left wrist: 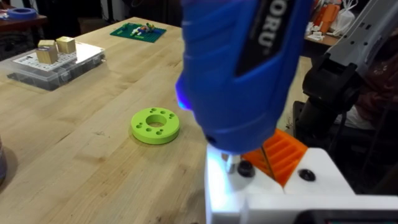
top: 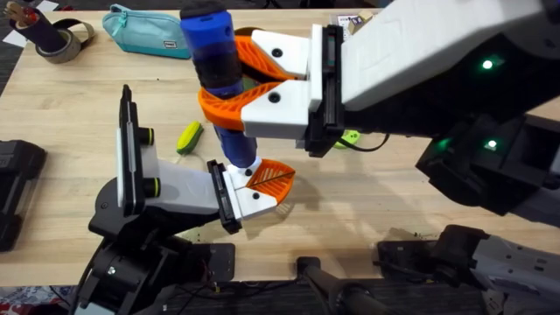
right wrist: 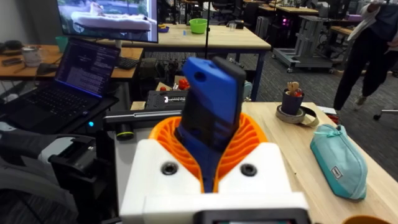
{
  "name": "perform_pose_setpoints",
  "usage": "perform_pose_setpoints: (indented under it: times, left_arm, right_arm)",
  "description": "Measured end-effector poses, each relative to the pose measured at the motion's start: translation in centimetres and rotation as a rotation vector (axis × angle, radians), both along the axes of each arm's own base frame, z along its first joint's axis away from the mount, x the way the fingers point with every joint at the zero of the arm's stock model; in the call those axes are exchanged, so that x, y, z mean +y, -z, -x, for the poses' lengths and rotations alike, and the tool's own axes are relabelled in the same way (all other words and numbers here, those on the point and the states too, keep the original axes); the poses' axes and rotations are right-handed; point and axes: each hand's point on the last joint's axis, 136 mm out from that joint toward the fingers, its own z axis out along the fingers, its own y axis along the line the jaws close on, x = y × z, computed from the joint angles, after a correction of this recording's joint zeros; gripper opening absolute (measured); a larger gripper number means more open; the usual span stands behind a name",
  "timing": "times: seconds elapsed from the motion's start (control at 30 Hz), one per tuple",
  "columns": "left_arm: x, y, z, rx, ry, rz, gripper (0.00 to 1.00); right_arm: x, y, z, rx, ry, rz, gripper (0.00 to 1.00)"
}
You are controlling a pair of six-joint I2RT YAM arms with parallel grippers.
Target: Pick up the gripper from the table and insert it into the empty holder that is missing its gripper. Then pick up a screw, insert it into the mounting hole, and use the screwdriver to tighten it. Finally, clean up the table by picking up the vegetable and placing it into the bucket.
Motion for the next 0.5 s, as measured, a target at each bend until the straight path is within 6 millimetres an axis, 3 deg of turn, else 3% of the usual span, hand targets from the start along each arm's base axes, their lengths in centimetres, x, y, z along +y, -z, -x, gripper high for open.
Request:
perform_pose_setpoints:
  times: [0.5]
  left_arm:
    - [0.0, 0.0, 0.0, 0.002, 0.000, 0.001, 0.013]
  right_arm:
    - [-0.5, -2.0, 0.7, -0.062, -0.085, -0.045, 0.064]
